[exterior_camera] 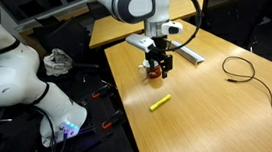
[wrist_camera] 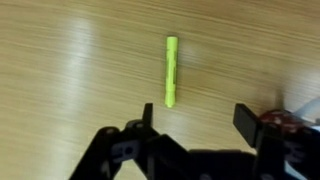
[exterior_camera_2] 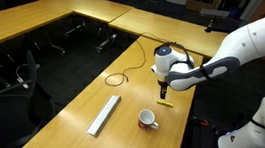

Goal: Take the marker out of the mug and put it on the table

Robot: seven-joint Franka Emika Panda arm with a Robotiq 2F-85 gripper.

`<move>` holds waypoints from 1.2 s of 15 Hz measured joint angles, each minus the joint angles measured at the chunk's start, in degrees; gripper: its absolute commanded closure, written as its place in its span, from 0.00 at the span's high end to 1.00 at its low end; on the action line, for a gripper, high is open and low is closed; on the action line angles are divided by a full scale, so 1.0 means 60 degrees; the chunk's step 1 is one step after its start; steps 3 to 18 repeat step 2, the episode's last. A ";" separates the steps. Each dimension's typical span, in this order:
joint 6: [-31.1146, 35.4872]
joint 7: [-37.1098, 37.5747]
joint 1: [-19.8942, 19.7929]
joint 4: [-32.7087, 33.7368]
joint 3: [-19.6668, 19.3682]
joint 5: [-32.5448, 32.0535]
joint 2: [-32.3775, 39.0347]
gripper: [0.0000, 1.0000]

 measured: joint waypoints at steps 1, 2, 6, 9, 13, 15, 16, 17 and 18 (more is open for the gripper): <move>-0.0005 -0.0044 0.0020 -0.0150 0.0062 0.0128 -0.0458 1.00; -0.0005 -0.0056 0.0044 -0.0321 0.0122 0.0190 -0.0922 1.00; -0.0005 -0.0056 0.0044 -0.0321 0.0122 0.0190 -0.0922 1.00; -0.0005 -0.0056 0.0044 -0.0321 0.0122 0.0190 -0.0922 1.00; -0.0005 -0.0056 0.0044 -0.0321 0.0122 0.0190 -0.0922 1.00; -0.0005 -0.0056 0.0044 -0.0321 0.0122 0.0190 -0.0922 1.00; -0.0005 -0.0056 0.0044 -0.0321 0.0122 0.0190 -0.0922 1.00; -0.0005 -0.0056 0.0044 -0.0321 0.0122 0.0190 -0.0922 1.00; -0.0005 -0.0056 0.0044 -0.0321 0.0122 0.0190 -0.0922 1.00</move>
